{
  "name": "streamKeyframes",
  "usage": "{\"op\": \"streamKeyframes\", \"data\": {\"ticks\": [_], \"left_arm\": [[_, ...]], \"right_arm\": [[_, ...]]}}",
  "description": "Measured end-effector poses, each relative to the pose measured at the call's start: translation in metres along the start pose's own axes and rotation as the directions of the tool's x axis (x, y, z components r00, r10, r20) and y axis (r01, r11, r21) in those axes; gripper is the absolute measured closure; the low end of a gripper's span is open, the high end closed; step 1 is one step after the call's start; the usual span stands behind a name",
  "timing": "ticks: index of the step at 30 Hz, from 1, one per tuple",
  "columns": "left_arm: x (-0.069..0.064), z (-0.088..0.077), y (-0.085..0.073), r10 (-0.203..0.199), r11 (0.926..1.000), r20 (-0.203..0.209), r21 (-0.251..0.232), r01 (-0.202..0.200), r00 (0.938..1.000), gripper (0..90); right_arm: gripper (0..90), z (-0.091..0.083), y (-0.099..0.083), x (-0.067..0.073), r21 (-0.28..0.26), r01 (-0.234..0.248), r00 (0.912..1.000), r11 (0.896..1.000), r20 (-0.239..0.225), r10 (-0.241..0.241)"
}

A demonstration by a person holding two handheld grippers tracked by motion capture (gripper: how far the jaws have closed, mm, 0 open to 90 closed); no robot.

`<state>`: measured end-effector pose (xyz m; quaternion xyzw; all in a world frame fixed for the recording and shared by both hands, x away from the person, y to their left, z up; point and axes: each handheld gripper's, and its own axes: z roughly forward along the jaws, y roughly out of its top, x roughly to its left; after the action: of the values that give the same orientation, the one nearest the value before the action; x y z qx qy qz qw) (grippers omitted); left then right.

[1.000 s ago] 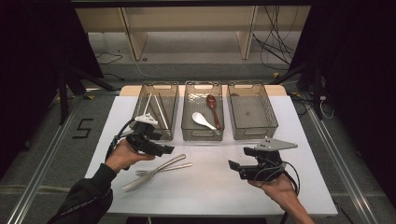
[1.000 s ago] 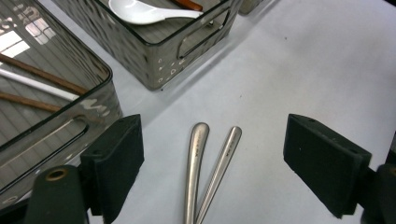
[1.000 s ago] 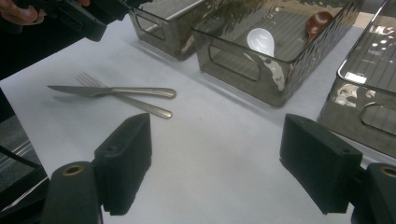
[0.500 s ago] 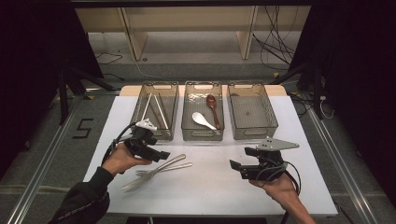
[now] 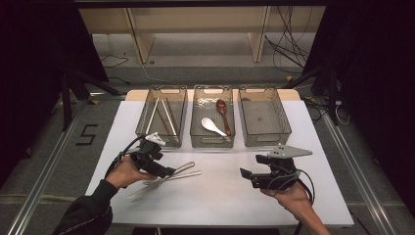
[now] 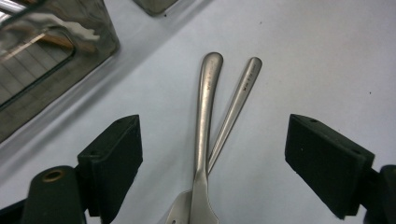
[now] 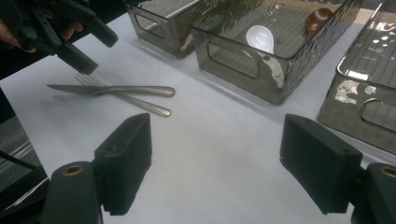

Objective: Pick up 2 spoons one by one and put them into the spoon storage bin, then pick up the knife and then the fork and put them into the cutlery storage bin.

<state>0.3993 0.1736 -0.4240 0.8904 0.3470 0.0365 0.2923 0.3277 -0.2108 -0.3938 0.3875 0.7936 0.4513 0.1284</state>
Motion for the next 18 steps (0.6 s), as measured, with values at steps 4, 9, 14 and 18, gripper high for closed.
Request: {"op": "streamKeyframes", "data": {"ticks": [4, 9, 14, 18], "left_arm": [[0.000, 0.004, -0.003, 0.000, 0.9995, 0.001, 0.032, 0.000, 1.0000, 18.3], [0.001, 0.009, -0.007, -0.008, 0.9980, 0.005, 0.063, 0.008, 1.0000, 18.3], [0.001, 0.013, -0.009, -0.006, 0.9960, -0.001, 0.090, 0.006, 1.0000, 18.6], [0.002, 0.016, -0.010, 0.011, 0.9932, -0.007, 0.116, -0.010, 0.9999, 19.5]], "right_arm": [[26.0, 0.000, 0.000, 0.000, -0.001, -0.001, 1.0000, 1.000, 0.001, 0.001], [26.0, 0.000, 0.000, 0.000, 0.000, 0.000, 1.0000, 1.000, -0.001, 0.000], [26.0, 0.000, 0.000, 0.000, 0.003, 0.000, 1.0000, 1.000, 0.000, 0.000], [26.0, 0.000, 0.000, 0.000, 0.002, 0.002, 1.0000, 1.000, 0.000, -0.002]]}}
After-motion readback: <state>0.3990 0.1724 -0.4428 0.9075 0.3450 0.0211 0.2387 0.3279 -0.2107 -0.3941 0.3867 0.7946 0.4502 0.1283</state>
